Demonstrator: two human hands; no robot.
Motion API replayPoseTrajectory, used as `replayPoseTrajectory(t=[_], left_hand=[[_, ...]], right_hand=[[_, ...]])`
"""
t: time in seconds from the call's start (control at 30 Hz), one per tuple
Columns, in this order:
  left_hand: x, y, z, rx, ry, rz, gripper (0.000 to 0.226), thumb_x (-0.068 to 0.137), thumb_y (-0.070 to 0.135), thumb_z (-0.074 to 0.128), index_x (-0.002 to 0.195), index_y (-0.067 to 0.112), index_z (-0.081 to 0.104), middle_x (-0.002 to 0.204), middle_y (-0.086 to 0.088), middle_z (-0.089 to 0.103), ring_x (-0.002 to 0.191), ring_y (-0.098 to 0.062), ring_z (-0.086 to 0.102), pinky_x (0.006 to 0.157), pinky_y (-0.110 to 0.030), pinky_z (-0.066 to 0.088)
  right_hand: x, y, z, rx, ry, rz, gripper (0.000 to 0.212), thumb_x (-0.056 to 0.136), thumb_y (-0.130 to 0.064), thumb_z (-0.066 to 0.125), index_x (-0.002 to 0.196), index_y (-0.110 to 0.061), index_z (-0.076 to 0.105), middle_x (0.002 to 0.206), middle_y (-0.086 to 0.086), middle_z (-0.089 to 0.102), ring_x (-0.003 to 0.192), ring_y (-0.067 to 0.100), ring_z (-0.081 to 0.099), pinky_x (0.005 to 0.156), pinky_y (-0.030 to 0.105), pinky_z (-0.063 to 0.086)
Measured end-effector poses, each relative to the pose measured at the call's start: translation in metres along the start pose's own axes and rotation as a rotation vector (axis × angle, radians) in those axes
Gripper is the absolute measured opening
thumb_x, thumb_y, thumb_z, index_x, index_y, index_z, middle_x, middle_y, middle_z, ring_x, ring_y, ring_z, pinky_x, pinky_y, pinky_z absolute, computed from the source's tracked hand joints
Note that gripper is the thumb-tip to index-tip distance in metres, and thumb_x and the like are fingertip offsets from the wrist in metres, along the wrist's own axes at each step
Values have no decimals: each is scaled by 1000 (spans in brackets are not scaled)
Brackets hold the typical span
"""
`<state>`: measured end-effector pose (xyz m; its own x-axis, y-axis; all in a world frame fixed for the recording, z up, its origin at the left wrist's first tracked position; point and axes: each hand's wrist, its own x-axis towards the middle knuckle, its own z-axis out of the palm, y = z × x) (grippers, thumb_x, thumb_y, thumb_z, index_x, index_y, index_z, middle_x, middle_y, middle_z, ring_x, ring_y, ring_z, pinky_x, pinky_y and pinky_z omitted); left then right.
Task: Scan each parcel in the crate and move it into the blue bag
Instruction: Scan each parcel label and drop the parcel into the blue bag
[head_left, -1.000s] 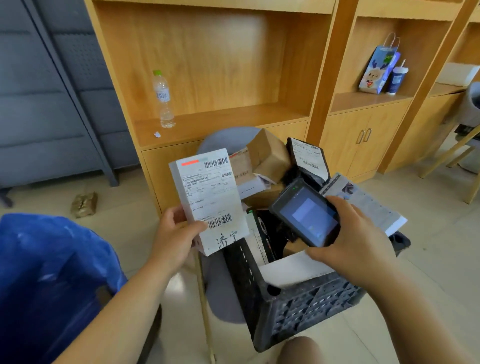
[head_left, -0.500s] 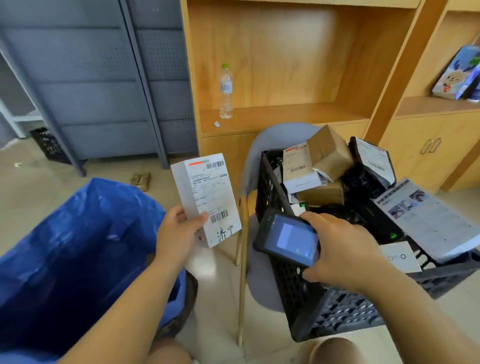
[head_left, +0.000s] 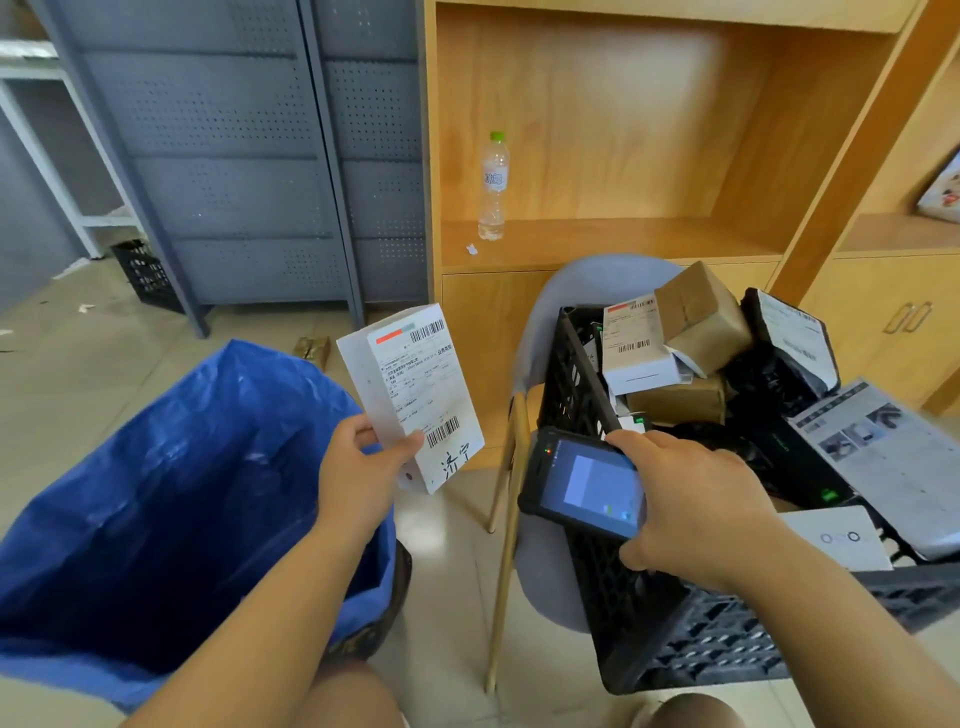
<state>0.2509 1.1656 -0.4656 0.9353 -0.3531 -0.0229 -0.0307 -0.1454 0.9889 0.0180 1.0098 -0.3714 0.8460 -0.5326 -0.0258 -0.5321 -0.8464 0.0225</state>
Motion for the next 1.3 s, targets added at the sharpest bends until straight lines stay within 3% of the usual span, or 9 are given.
replayPoseTrajectory(t=[0.2,0.37,0.5,0.67,0.73,0.9,1.0,1.1,1.3], left_hand=[[-3,-5,-13,-1,24,-37,31,75,25,81,96,24,58,98,7,70,90,-13,69,76,-40,59],[-4,-21,-44,47,60,-169,36,71,33,83,90,13,60,87,0,72,79,-18,71,58,-37,60],[1,-44,-84,149,132,-245,38,70,37,83,83,8,62,81,-1,72,74,-22,71,63,-47,60],[13,-66,-125,317,218,-289,50,82,37,72,120,8,57,117,-7,65,99,-26,63,78,-37,50],[14,-70,-131,417,170,-290,52,84,43,68,121,8,59,120,-8,62,101,-25,59,78,-32,43],[5,-71,-115,351,-77,-306,22,85,36,70,89,14,66,92,0,67,86,-20,65,77,-37,52],[-1,-56,-85,310,-235,-321,22,85,30,68,80,10,63,77,5,61,70,-14,61,67,-34,50],[-10,-36,-50,359,-315,-224,24,83,32,65,72,12,60,75,-3,61,72,-18,59,72,-33,48],[-33,4,29,269,-479,-8,7,83,35,71,86,29,69,87,5,69,84,-14,65,74,-32,51]], right_hand=[[6,-10,3,60,44,0,95,57,-53,71,135,-31,21,117,-10,48,103,16,50,81,34,44],[18,-35,9,93,45,-65,92,53,-53,71,131,-31,27,109,-10,50,94,15,51,70,30,40],[29,-58,14,124,17,-117,88,52,-52,72,128,-31,31,104,-12,50,88,12,50,70,30,43],[36,-76,17,159,-19,-150,91,53,-50,73,130,-31,29,103,-11,49,89,13,51,75,33,48],[36,-77,18,161,-21,-143,92,53,-50,73,131,-32,28,103,-11,48,89,12,50,75,33,48],[30,-62,18,150,-7,-75,92,50,-54,73,128,-34,29,106,-13,49,86,10,46,68,28,42],[22,-44,17,155,20,-11,94,50,-54,73,131,-34,28,108,-12,49,86,10,46,70,30,44],[9,-19,12,169,41,82,96,51,-55,73,132,-34,27,111,-11,49,94,14,51,74,34,47],[-30,45,3,202,136,262,100,53,-54,75,136,-32,25,117,-7,49,94,19,53,71,35,48]])
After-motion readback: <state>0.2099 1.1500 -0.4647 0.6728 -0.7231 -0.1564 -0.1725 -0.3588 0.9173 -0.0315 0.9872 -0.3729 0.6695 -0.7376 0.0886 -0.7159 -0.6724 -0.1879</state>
